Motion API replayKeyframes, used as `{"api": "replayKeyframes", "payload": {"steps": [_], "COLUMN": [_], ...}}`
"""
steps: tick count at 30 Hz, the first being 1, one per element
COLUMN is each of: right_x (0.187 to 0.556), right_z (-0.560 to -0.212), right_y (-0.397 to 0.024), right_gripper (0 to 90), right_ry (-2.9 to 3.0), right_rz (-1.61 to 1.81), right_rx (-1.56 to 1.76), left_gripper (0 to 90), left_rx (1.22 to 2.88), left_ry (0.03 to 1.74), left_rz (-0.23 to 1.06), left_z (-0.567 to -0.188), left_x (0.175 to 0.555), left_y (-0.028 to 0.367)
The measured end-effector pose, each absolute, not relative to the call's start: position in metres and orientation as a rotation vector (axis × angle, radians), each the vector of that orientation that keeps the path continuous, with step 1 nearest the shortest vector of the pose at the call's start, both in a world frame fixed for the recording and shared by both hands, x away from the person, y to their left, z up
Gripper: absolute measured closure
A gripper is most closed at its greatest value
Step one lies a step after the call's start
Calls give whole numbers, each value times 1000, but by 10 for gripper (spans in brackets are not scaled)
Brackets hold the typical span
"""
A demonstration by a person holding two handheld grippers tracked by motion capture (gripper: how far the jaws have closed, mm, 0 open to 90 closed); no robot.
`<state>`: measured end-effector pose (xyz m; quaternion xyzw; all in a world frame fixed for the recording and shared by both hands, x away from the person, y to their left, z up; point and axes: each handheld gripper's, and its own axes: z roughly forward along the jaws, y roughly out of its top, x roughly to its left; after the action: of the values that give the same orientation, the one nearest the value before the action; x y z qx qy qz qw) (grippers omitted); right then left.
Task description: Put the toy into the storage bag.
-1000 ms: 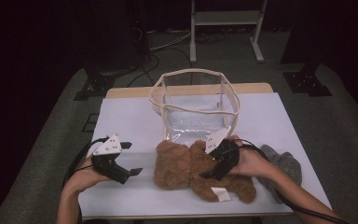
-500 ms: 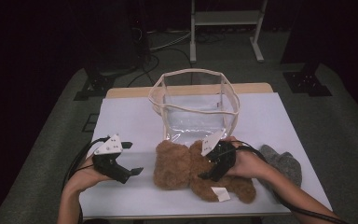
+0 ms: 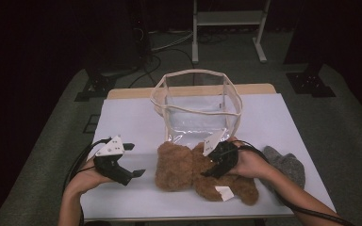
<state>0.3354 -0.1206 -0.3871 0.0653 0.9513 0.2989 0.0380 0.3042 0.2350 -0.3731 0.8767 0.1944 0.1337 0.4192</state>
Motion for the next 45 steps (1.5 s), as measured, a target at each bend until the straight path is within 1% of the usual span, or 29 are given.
{"api": "replayKeyframes", "payload": {"steps": [3, 4, 8, 11, 21, 28, 45], "right_x": [335, 335, 337, 339, 340, 339, 333], "right_z": [-386, -383, -378, -374, -364, -356, -315], "right_y": [-122, -123, -125, -125, -126, -128, -140], "right_gripper": [445, 476, 524, 547, 587, 600, 616], "right_ry": [2914, 2910, 2911, 2917, 2926, 2918, 2851], "right_rz": [924, 931, 954, 962, 972, 1009, 1156], "right_rx": [212, 236, 262, 271, 309, 291, 284], "left_gripper": [30, 30, 30, 30, 30, 30, 30], "left_rx": [2196, 2195, 2197, 2191, 2185, 2181, 2159], "left_ry": [489, 490, 491, 497, 497, 501, 513], "left_rz": [336, 337, 340, 341, 351, 354, 353], "left_z": [-373, -373, -372, -372, -369, -368, -367], "left_x": [304, 304, 304, 304, 303, 303, 301], "left_y": [236, 236, 237, 238, 242, 246, 249]}}
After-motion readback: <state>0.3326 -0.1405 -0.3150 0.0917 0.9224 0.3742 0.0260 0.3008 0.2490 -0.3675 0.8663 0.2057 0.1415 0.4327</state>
